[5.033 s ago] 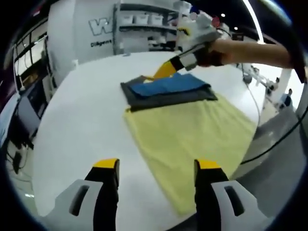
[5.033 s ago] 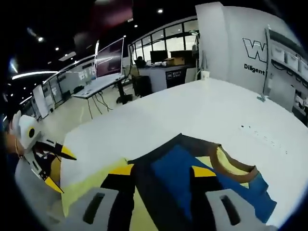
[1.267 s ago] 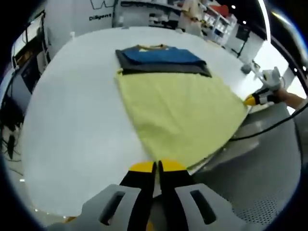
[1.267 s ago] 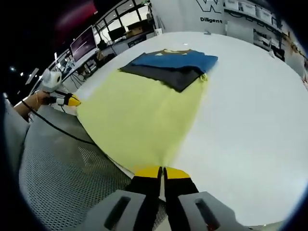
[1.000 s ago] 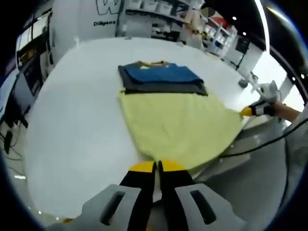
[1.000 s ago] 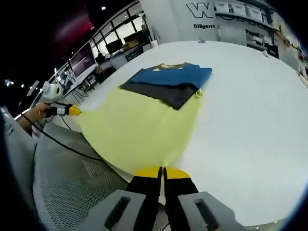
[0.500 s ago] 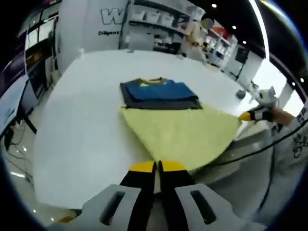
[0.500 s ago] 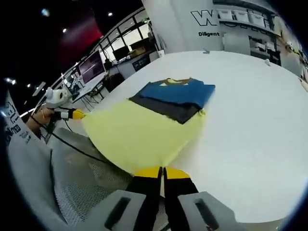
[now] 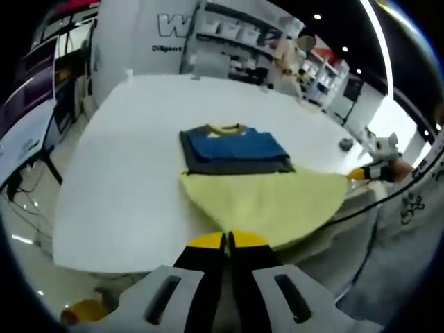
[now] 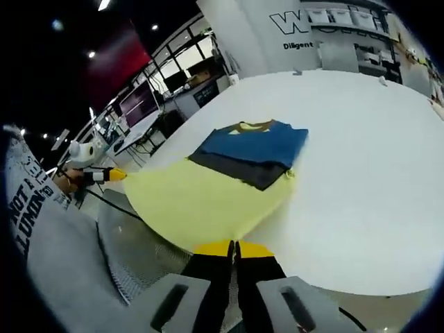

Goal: Fold the garment on the visible template until the final outline fits inside the template.

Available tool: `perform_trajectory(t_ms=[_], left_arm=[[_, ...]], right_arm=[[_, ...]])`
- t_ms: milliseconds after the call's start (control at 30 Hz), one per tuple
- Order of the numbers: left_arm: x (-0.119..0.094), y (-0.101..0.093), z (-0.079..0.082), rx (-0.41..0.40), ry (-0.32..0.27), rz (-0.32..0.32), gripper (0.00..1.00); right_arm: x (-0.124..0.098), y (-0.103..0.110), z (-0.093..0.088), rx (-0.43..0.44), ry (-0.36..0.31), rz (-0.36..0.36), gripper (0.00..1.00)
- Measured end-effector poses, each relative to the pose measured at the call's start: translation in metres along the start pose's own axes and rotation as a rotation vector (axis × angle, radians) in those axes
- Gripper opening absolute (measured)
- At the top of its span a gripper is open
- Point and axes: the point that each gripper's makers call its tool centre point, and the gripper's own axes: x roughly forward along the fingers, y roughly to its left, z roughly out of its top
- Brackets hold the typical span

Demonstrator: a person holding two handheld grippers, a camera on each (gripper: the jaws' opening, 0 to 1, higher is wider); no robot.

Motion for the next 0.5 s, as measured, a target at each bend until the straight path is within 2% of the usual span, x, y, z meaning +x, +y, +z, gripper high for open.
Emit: perform_trajectory(t_ms=[33, 133, 200, 233, 267, 500], left_arm=[[-0.003, 0.003, 0.005, -0.019, -0.014, -0.007, 0.0], [-0.024, -0.011, 0.031, -0.023, -0.081, -0.004, 0.0], [-0.031, -0.016, 0.035, -0.028, -0.098, -0.003, 0.0], [-0.044, -0.028, 0.042, -0.014, -0.118, -0.009, 0.0], [-0.049, -0.031, 0.044, -0.013, -0.137, -0.009, 0.0], [-0.084, -0.043, 0.039, -0.073, -0.183, 0.008, 0.0]], right_arm=[[-0.001, 0.001, 0.006, 0.022, -0.033, 0.007, 0.0], [-0.018, 0.008, 0.029, 0.058, -0.101, 0.01, 0.0], [-0.025, 0.013, 0.036, 0.052, -0.123, 0.019, 0.0], [-0.033, 0.017, 0.04, 0.044, -0.137, 0.039, 0.0], [-0.039, 0.017, 0.042, 0.043, -0.146, 0.042, 0.0], [-0.068, 0.028, 0.045, 0.065, -0.164, 0.072, 0.0]])
